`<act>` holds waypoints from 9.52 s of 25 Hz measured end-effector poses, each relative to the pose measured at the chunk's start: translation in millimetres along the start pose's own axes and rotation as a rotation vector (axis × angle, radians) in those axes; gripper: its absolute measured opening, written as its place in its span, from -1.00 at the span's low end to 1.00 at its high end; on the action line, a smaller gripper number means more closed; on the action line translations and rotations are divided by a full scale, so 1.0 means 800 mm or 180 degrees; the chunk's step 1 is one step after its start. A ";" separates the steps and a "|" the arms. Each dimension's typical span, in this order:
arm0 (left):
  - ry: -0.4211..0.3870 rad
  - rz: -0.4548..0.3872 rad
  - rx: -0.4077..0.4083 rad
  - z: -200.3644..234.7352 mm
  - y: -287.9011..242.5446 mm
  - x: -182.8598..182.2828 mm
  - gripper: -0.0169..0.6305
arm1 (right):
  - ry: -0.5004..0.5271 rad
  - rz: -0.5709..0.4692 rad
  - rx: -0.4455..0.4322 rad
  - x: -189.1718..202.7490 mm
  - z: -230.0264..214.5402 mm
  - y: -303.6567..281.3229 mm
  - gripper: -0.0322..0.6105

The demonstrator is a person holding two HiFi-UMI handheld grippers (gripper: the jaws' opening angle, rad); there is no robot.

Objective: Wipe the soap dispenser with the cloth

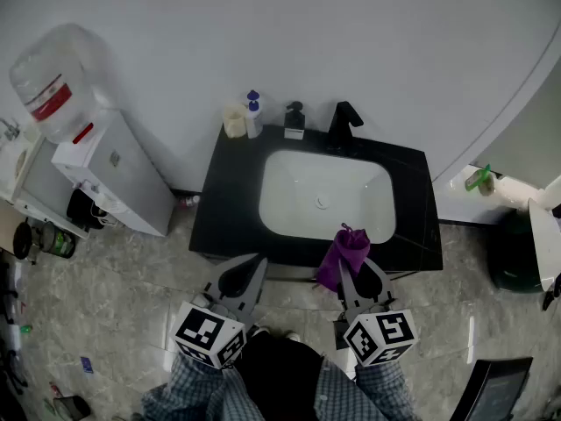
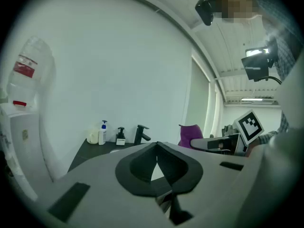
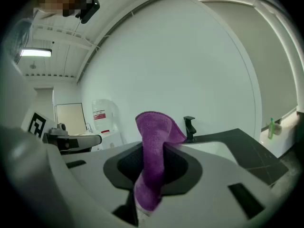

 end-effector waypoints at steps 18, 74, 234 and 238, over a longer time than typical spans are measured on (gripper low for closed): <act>-0.0008 0.0018 -0.0020 -0.002 0.003 -0.002 -0.91 | -0.0173 0.0027 0.0004 0.003 -0.003 0.001 -0.62; -0.0047 0.0102 0.0098 0.174 -0.194 -0.043 -0.91 | -0.0179 0.0115 0.0028 -0.049 -0.066 -0.249 -0.62; 0.0472 0.0196 -0.0583 0.340 -0.234 -0.013 -0.91 | 0.1301 0.1230 -0.0159 0.021 -0.055 -0.611 -0.62; 0.0458 0.0191 -0.0565 0.337 -0.233 -0.012 -0.91 | 0.1273 0.1257 -0.0057 0.026 -0.071 -0.600 -0.62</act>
Point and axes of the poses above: the fingertips, and each gripper's own axes: y backward along the fingers, z to its left, x out of its underside, the point moved 3 cm from there along y, backward along the fingers, and after that the axes turned 5 degrees about x, right-handed, at the moved point
